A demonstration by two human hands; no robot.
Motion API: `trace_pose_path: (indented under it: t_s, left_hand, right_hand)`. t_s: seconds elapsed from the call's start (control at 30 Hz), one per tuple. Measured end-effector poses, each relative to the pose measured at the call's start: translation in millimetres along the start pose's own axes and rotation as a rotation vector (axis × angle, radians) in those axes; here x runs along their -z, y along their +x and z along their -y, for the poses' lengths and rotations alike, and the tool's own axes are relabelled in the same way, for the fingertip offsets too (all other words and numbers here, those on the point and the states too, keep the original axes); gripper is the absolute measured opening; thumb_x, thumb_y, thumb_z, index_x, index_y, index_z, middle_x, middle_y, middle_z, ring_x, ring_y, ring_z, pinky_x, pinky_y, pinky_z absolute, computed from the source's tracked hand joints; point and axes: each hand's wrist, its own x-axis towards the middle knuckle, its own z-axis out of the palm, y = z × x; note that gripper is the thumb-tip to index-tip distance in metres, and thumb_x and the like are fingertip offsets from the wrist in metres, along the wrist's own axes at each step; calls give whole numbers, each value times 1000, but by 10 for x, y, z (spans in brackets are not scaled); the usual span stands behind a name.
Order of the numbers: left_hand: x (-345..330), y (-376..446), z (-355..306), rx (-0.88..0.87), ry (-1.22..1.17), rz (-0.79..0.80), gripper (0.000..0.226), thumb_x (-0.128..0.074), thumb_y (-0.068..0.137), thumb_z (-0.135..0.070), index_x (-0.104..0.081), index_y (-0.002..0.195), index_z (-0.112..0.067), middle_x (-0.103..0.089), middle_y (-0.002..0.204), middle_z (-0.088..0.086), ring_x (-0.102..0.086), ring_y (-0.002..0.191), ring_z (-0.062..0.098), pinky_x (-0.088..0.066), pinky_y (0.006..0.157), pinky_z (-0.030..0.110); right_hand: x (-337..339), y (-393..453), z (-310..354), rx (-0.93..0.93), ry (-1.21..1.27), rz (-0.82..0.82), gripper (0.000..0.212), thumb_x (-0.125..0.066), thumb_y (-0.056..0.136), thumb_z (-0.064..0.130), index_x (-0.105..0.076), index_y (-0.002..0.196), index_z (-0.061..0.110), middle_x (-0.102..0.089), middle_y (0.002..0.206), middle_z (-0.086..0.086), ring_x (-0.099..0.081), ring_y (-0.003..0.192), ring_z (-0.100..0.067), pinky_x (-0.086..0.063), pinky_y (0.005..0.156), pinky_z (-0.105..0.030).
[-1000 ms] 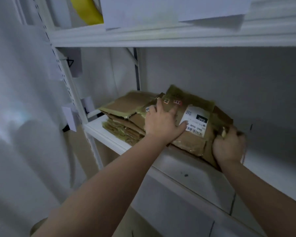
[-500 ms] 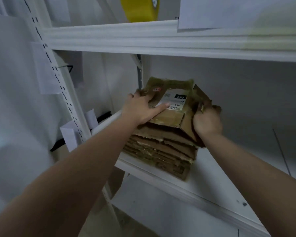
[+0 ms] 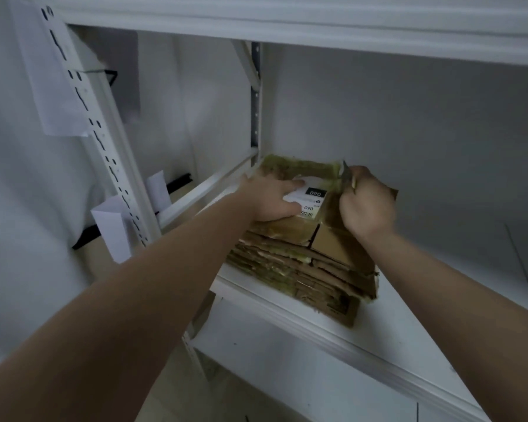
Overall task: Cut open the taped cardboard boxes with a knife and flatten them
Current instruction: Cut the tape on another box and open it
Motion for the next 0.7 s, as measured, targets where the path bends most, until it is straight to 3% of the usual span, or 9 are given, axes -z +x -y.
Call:
trace_pose_path:
  t_s: [0.07, 0.13, 0.2, 0.27, 0.33, 0.47, 0.6, 0.7]
  left_hand:
    - [-62, 53, -65, -22, -68, 24, 78, -27, 72, -63, -26, 147, -45, -25, 157, 9, -23, 143, 34, -19, 114, 54]
    - [-164, 112, -78, 1, -94, -1, 76, -23, 74, -63, -28, 147, -43, -23, 158, 8, -20, 144, 33, -19, 114, 54]
    - [-301, 140, -79, 25, -23, -7, 67, -25, 85, -65, -24, 148, -43, -15, 161, 7, -12, 147, 32, -11, 115, 59]
    - [-458, 145, -117, 24, 67, 4, 59, -22, 95, -62, -14, 151, -44, -4, 163, 6, 0, 148, 33, 0, 115, 62]
    - [-574, 156, -128, 26, 119, 2, 58, -17, 97, -62, -5, 151, -45, 3, 163, 5, 7, 148, 33, 3, 113, 62]
    - [-694, 172, -63, 30, 84, -8, 62, -18, 94, -66, -3, 151, -46, 5, 163, 5, 8, 148, 32, 2, 113, 61]
    - [-634, 165, -30, 7, -5, 55, 81, -26, 81, -82, -8, 151, -46, 4, 163, 4, 6, 149, 30, 1, 115, 59]
    - [-660, 166, 16, 2, -15, 42, 86, -28, 76, -86, -6, 150, -47, 6, 163, 3, 9, 149, 27, 2, 115, 58]
  right_hand:
    - [-49, 45, -4, 27, -117, 35, 29, -40, 93, 21, -51, 119, 14, -62, 108, -16, -58, 102, -38, -46, 77, -37]
    - [-178, 47, -96, 65, -161, 190, 35, -37, 93, 25, -48, 126, 21, -57, 123, -15, -53, 113, -38, -46, 88, -42]
    - [-346, -31, -239, 7, -149, 381, 41, -31, 99, 33, -38, 139, 31, -41, 146, -10, -37, 133, -35, -33, 104, -54]
    - [-472, -134, -373, -49, -151, 408, 45, -29, 101, 36, -27, 146, 36, -18, 158, -1, -12, 145, -28, -11, 111, -63]
    - [-534, -176, -421, -40, -168, 378, 47, -28, 101, 36, -23, 147, 37, -12, 159, 2, -4, 147, -25, -4, 111, -65]
    - [-594, -156, -404, -5, -264, 385, 49, -32, 98, 33, -25, 147, 35, -16, 158, -2, -9, 146, -28, -7, 108, -66]
    - [-587, -7, -332, 32, -384, 430, 43, -38, 92, 35, -44, 133, 25, -45, 138, -13, -38, 130, -37, -35, 101, -56]
    - [-664, -57, -374, 32, -359, 386, 47, -39, 90, 34, -39, 136, 24, -39, 144, -13, -30, 135, -37, -30, 104, -57]
